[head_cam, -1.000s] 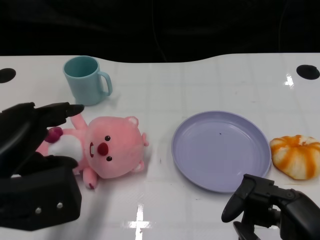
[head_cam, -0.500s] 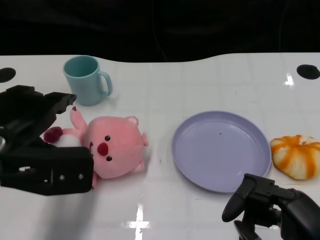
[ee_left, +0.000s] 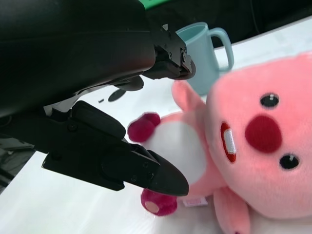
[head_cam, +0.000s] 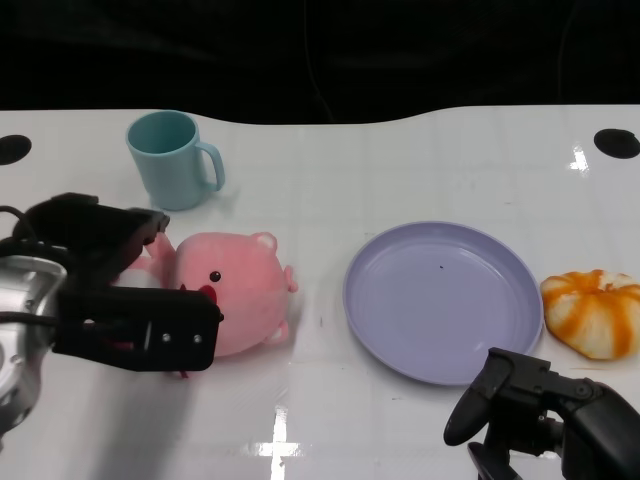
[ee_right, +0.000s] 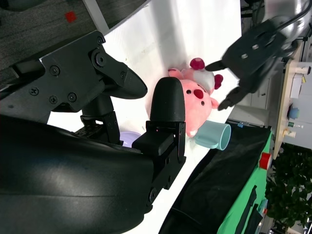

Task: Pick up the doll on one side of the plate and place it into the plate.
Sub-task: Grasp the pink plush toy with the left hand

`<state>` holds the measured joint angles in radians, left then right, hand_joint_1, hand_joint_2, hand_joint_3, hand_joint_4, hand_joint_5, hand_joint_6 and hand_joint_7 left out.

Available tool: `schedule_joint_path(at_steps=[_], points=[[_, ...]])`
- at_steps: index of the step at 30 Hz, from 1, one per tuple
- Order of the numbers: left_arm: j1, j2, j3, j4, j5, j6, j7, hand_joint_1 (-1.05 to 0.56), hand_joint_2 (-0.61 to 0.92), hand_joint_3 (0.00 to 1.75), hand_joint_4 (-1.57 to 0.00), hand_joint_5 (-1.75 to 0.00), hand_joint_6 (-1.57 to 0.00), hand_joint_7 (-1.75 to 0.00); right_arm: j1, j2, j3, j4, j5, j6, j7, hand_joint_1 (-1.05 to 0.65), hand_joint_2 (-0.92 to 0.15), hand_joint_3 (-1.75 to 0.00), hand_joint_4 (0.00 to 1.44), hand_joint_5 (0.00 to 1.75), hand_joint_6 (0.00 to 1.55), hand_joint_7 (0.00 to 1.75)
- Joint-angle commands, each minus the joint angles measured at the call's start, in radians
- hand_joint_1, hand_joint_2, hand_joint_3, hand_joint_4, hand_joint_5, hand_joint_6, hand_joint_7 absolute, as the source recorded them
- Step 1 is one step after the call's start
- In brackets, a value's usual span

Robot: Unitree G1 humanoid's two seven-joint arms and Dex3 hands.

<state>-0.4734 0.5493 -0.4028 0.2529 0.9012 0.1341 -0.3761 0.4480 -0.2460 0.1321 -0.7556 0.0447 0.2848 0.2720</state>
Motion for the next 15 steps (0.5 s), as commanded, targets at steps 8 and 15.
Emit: schedule_joint_path(at_steps=[8, 15], points=[[-0.105, -0.094, -0.072, 0.287, -0.014, 0.022, 0.008, -0.74, 0.92, 0.06, -0.15, -0.23, -0.27, 0.00, 0.016, -0.009, -0.011, -0.030, 0.010, 0.011, 0.000, -0.14, -0.61, -1.02, 0.62, 1.70, 0.55, 1.40], [-0.138, -0.159, -0.110, 0.476, -0.045, -0.005, 0.085, -0.69, 0.92, 0.04, -0.24, -0.16, -0.35, -0.03, 0.026, -0.013, -0.021, -0.036, 0.013, 0.004, 0.006, -0.15, -0.61, -1.02, 0.62, 1.69, 0.55, 1.39]])
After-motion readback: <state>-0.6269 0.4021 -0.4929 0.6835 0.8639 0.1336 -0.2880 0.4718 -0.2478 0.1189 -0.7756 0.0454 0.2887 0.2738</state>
